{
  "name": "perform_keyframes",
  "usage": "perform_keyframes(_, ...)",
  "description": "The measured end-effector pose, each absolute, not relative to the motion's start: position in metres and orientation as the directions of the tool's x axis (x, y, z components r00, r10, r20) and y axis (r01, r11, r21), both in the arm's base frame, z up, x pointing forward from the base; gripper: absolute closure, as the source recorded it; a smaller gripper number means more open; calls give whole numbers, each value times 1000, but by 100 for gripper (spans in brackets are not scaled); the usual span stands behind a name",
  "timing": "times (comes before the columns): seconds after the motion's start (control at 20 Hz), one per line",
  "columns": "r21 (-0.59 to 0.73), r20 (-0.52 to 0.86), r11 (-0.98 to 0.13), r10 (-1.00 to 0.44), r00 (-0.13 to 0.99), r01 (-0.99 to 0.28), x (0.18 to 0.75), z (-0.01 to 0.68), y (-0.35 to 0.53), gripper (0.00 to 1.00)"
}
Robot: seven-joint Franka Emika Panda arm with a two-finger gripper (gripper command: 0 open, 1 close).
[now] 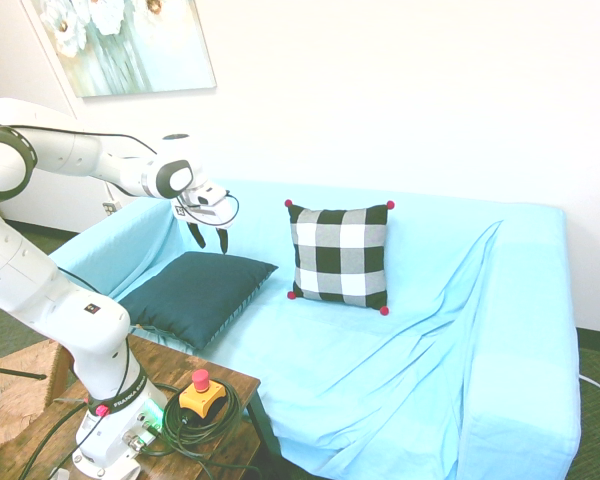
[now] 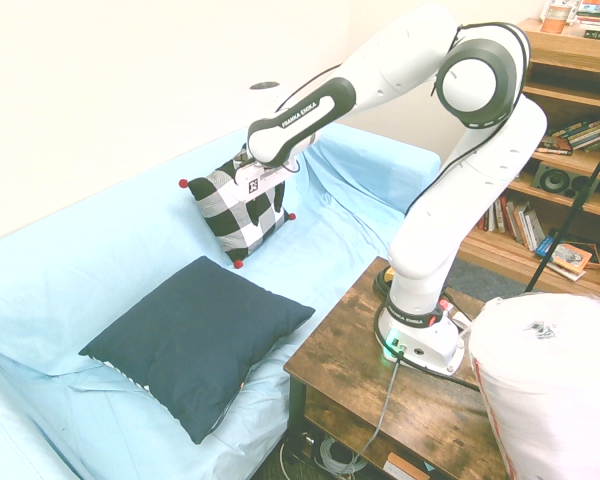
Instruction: Lift the pillow
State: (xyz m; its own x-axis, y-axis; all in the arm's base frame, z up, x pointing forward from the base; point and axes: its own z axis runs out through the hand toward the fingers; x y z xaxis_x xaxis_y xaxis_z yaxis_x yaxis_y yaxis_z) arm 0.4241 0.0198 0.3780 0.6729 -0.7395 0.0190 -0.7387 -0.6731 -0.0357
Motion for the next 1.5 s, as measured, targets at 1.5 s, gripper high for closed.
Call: perform_keyframes(1.5, 41, -138, -763, -644, 752, -645, 283, 172, 244, 0)
